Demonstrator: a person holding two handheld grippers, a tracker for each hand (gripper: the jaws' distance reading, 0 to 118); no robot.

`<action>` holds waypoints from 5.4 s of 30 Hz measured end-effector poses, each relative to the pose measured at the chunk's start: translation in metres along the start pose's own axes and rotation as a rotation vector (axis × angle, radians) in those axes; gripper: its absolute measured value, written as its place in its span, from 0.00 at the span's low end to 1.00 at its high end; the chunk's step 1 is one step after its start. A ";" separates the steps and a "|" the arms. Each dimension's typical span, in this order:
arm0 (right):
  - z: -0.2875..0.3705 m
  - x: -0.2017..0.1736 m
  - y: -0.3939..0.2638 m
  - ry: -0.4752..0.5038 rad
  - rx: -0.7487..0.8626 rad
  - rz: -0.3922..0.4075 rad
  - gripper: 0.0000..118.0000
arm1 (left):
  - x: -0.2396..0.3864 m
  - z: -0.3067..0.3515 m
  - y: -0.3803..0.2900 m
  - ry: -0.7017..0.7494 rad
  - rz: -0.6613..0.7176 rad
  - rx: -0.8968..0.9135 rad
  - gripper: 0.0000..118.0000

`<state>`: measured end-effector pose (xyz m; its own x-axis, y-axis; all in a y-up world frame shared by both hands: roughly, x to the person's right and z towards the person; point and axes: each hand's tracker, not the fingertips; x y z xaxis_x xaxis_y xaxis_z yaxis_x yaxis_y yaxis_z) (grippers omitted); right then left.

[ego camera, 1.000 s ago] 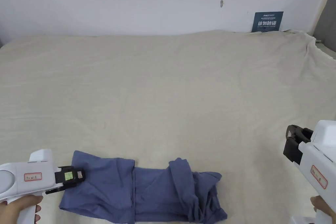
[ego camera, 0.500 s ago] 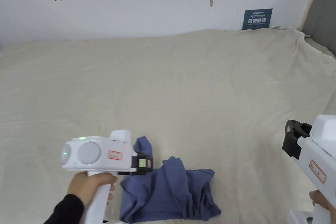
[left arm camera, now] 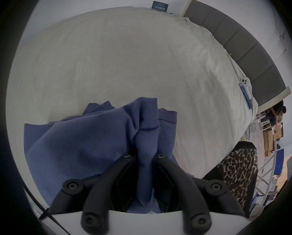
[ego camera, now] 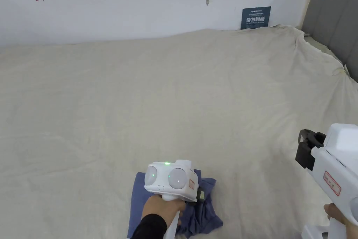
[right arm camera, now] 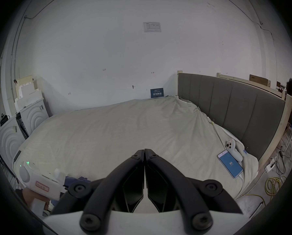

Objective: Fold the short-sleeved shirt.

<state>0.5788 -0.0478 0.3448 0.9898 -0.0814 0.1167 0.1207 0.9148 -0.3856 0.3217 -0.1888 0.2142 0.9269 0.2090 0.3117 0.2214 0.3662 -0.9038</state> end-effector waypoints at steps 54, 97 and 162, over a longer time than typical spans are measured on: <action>0.009 -0.005 0.011 -0.004 0.012 0.003 0.00 | -0.055 0.063 -0.044 -0.516 0.266 0.476 0.00; -0.005 -0.108 0.012 0.126 0.187 0.101 0.00 | -0.126 0.232 -0.077 0.388 0.028 1.136 0.00; -0.093 -0.171 -0.094 0.306 -0.110 0.137 0.00 | -0.247 0.097 -0.044 -0.323 0.353 0.277 0.11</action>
<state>0.4055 -0.1570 0.2760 0.9721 -0.0907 -0.2163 -0.0241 0.8786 -0.4770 0.0534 -0.1690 0.2050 0.7807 0.6137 0.1176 -0.2141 0.4396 -0.8723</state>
